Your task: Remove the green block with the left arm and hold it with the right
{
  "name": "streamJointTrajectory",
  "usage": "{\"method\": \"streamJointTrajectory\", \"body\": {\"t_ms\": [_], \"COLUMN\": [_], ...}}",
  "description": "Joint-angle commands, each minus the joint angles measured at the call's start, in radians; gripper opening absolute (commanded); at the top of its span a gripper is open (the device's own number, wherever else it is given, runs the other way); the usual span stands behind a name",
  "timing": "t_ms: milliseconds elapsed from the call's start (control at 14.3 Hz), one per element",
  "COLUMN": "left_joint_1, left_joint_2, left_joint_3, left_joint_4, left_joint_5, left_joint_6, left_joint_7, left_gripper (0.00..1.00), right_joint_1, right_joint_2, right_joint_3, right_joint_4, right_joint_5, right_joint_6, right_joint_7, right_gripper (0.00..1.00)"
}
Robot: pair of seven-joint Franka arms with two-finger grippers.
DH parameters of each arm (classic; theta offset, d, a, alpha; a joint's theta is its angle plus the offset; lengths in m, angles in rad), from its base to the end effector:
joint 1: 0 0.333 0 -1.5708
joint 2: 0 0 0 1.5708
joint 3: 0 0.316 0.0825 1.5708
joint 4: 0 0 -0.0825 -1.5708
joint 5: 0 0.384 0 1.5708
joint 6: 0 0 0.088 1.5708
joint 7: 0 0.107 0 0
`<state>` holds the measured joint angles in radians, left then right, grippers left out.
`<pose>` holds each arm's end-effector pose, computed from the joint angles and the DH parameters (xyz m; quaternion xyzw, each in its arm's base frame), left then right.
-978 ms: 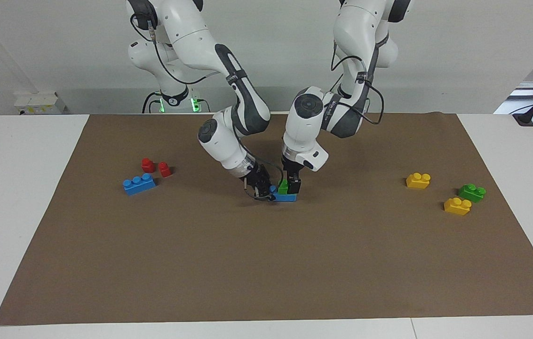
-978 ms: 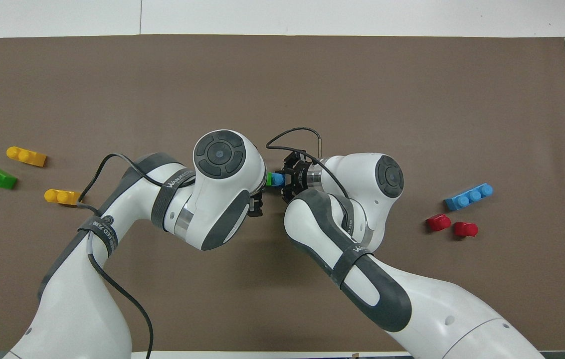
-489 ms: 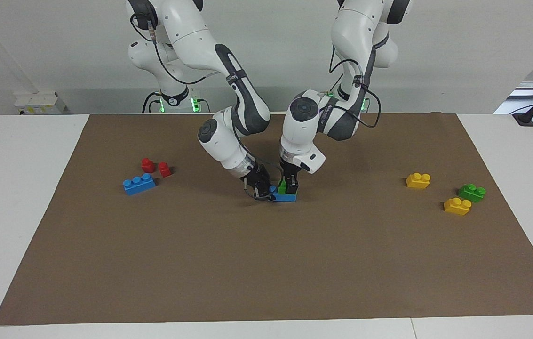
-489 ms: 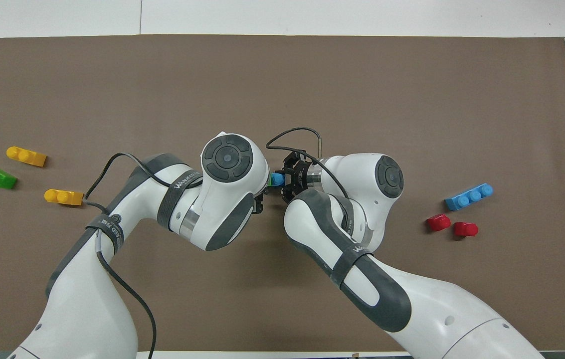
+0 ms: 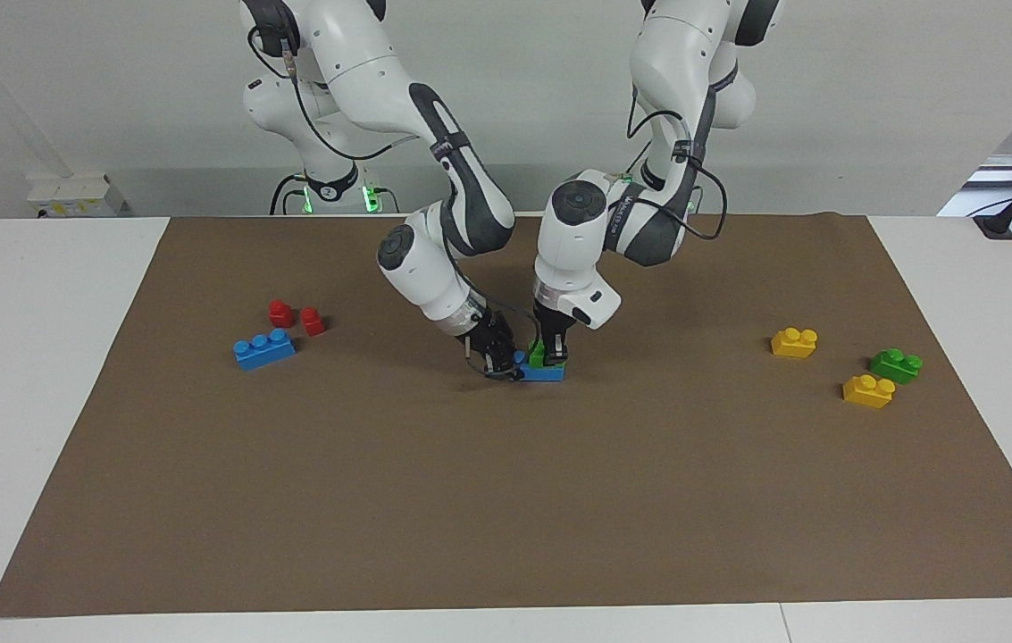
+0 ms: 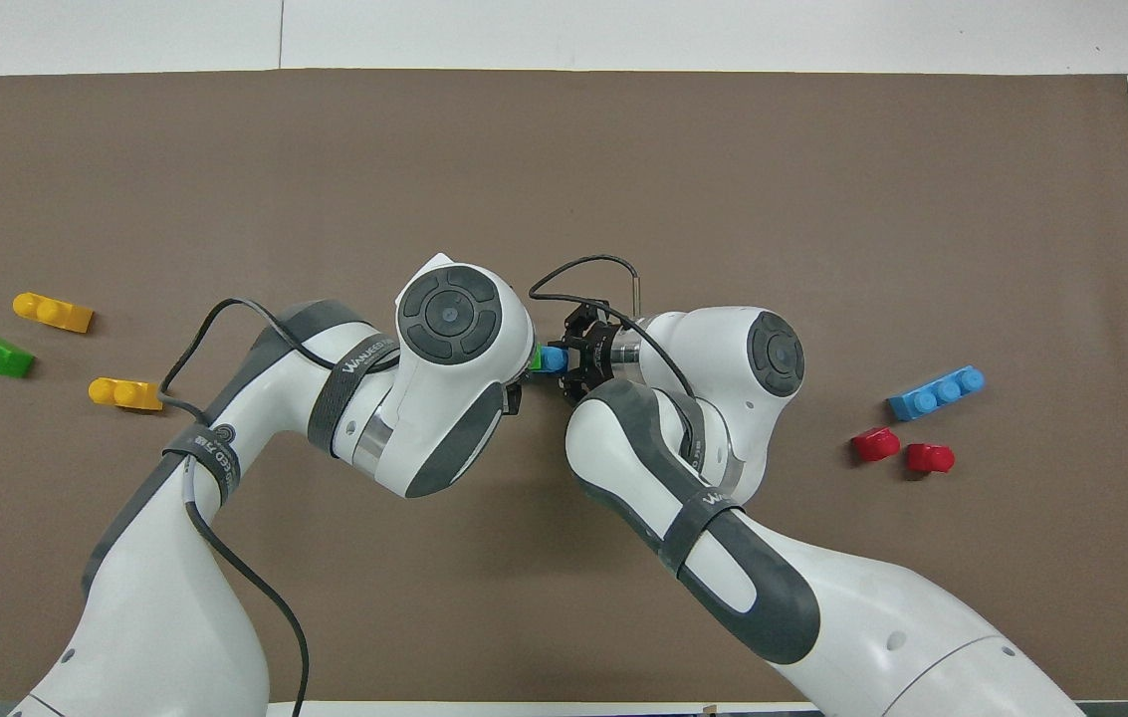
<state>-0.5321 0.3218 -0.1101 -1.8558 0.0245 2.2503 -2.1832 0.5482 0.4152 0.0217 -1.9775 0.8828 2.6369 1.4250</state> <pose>0.5125 -0.3770 0.3563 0.7197 0.6932 -0.0015 0.0381 0.5407 0.3225 0.2748 -0.6713 0.6875 0.1547 0.2295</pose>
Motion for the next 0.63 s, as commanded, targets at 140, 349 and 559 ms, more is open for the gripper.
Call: {"method": "streamJointTrajectory", "body": {"t_ms": [140,349,559], "left_joint_1": [0.041,0.082,0.151], "left_joint_2": [-0.107,-0.171,-0.205], "left_joint_3": [0.007,0.006,0.006], "left_joint_4": [-0.011,-0.013,-0.011], "left_joint_5": [0.006,0.005,-0.002], "left_joint_6": [-0.079,-0.147,-0.192], "left_joint_7": [0.003,0.052,0.161], "left_gripper": [0.00,0.00,0.00], "right_joint_1": [-0.002,-0.016,-0.078], "right_joint_2": [0.014,0.008,-0.044], "right_joint_3": [-0.002,-0.002,-0.006], "right_joint_4": [0.016,0.032,0.031], "right_joint_5": [0.035,0.035,0.027], "right_joint_6": [0.028,0.009,-0.072], "right_joint_7": [-0.028,-0.024,-0.073], "right_gripper": [0.00,0.00,0.00]}}
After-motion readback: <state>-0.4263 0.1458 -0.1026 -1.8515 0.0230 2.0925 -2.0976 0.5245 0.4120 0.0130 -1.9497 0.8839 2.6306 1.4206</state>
